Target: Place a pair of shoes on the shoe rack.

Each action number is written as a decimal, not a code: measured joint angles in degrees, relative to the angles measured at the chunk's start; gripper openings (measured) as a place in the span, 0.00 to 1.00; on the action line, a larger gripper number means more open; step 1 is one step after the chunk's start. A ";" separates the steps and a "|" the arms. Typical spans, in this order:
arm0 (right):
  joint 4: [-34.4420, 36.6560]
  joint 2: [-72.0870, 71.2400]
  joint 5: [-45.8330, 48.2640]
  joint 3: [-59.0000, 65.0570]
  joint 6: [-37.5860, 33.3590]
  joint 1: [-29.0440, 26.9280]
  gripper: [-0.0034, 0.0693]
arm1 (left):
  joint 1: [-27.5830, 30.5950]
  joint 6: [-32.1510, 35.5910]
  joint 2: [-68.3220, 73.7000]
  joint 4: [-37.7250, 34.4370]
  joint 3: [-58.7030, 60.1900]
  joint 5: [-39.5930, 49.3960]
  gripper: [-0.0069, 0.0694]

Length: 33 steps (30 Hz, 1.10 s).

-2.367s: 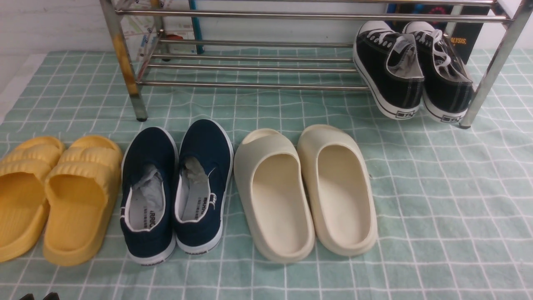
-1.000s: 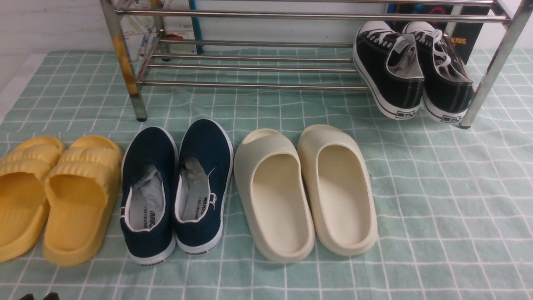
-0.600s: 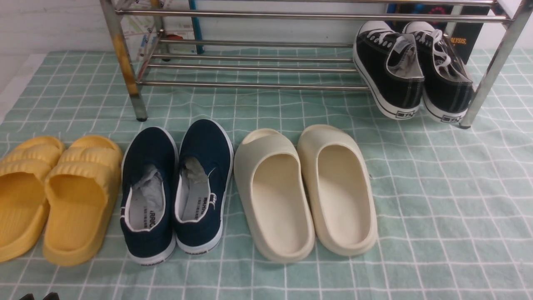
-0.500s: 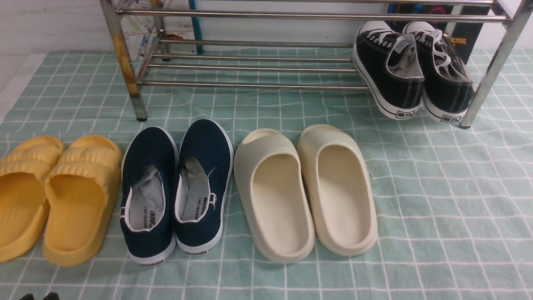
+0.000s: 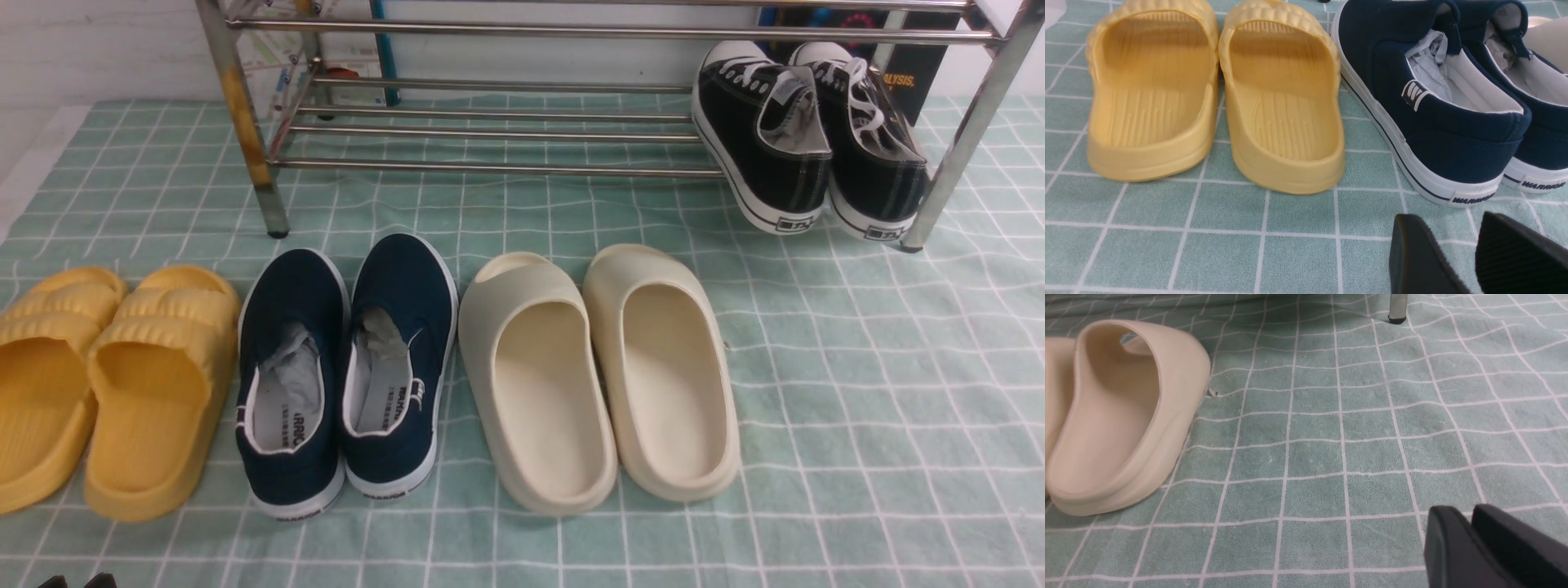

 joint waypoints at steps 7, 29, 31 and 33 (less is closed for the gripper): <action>0.00 0.00 0.00 0.00 0.00 0.00 0.22 | 0.00 0.00 0.00 0.00 0.00 0.00 0.40; 0.00 0.00 0.00 0.00 0.05 0.00 0.25 | 0.00 0.00 0.00 0.00 0.00 0.00 0.40; 0.00 0.00 0.00 0.00 0.05 0.00 0.25 | 0.00 0.00 0.00 0.00 0.00 0.00 0.40; 0.00 0.00 0.00 0.00 0.05 0.00 0.25 | 0.00 0.00 0.00 0.00 0.00 0.00 0.40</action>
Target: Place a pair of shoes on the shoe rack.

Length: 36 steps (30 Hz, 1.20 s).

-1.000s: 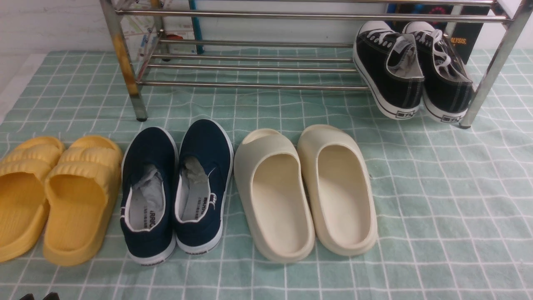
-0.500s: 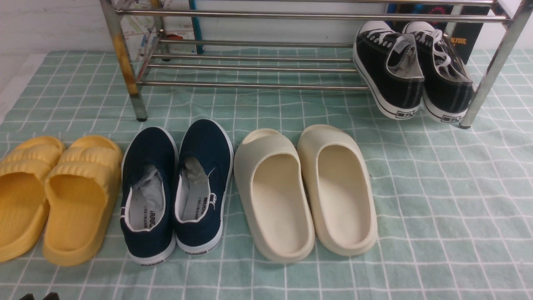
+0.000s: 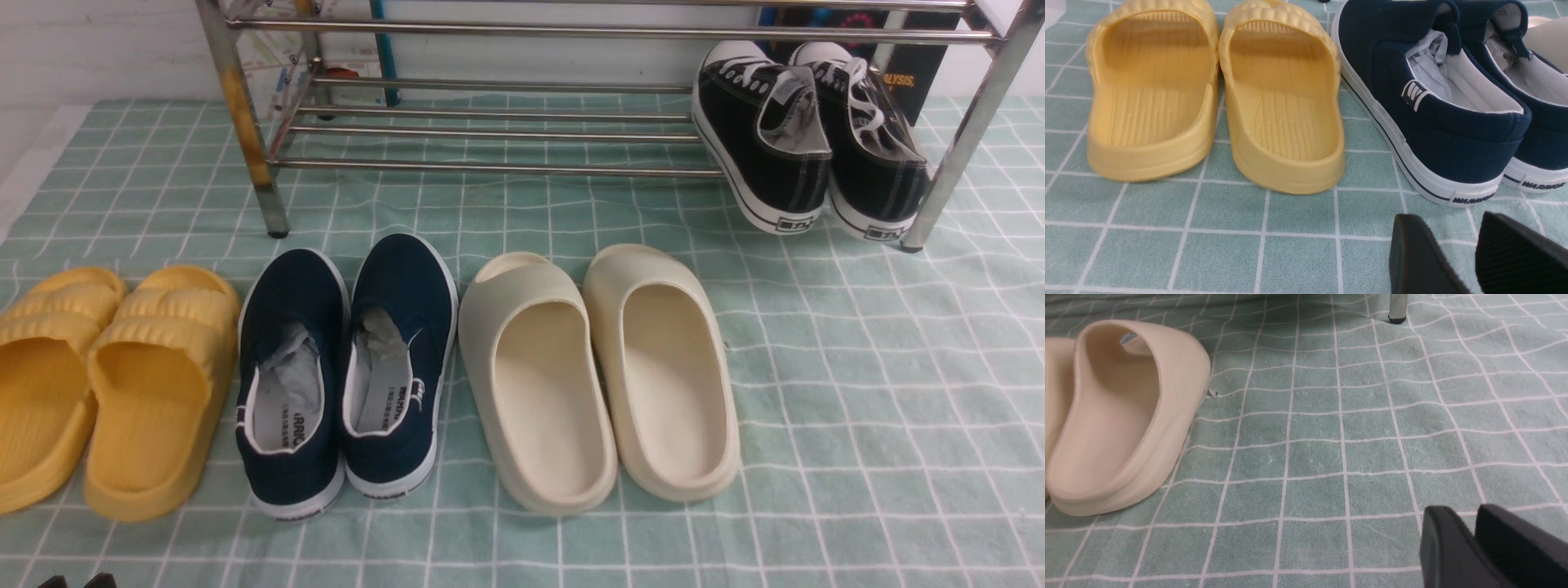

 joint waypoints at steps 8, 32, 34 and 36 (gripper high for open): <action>0.00 0.00 0.00 0.00 0.05 0.00 0.25 | 0.00 0.00 0.00 0.00 0.00 0.00 0.40; 0.00 0.00 0.00 0.00 0.05 0.00 0.28 | 0.00 0.00 0.00 0.00 0.00 0.00 0.40; 0.00 0.00 0.00 0.00 0.05 0.00 0.29 | 0.00 0.00 0.00 0.00 0.00 0.00 0.40; 0.00 0.00 0.00 0.00 0.05 0.00 0.29 | 0.00 0.00 0.00 0.00 0.00 0.00 0.40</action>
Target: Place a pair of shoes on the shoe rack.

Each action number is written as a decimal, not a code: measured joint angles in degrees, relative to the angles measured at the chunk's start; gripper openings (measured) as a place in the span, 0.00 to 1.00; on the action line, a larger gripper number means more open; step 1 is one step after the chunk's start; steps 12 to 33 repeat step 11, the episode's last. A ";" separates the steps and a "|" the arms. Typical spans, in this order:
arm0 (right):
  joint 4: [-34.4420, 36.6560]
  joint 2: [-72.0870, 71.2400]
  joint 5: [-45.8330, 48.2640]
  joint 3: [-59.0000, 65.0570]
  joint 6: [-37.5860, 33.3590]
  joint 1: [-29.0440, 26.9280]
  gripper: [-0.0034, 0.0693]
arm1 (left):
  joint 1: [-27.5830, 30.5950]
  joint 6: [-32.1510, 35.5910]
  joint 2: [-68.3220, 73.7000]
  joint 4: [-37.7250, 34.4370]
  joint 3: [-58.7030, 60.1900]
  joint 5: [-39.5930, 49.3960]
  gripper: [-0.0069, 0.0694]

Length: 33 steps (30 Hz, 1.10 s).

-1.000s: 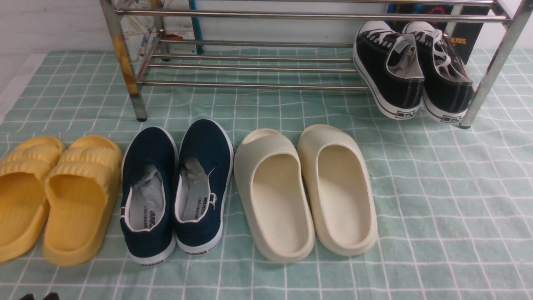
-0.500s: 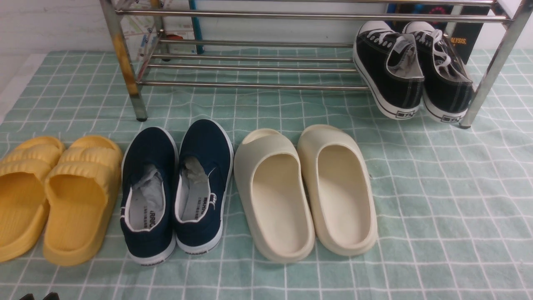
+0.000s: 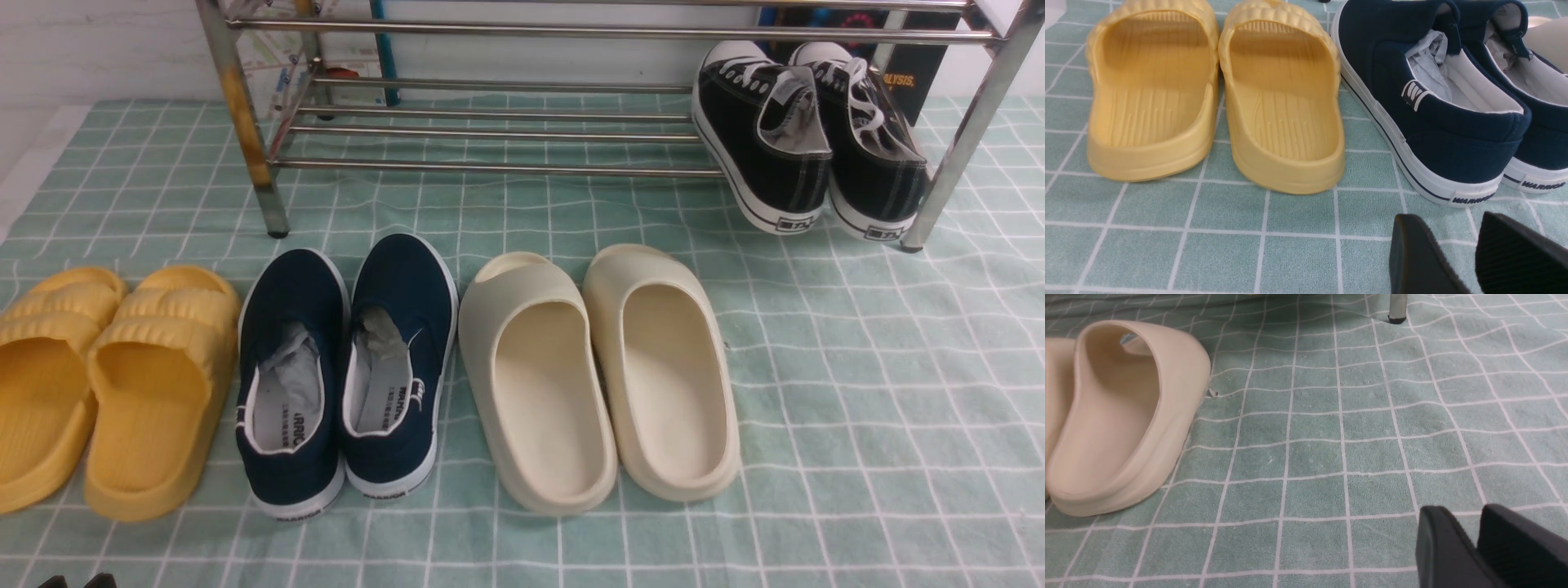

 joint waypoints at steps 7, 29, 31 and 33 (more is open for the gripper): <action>0.00 0.00 0.00 0.00 0.00 0.00 0.30 | 0.00 0.00 0.00 0.00 0.00 0.00 0.40; 0.00 0.00 0.00 0.00 0.00 0.00 0.30 | 0.00 0.00 0.00 0.00 0.00 0.00 0.40; 0.00 0.00 0.00 0.00 0.00 0.00 0.30 | 0.00 0.00 0.00 0.00 0.00 0.00 0.40; 0.00 0.00 0.00 0.00 0.00 0.00 0.30 | 0.00 0.00 0.00 0.00 0.00 0.00 0.40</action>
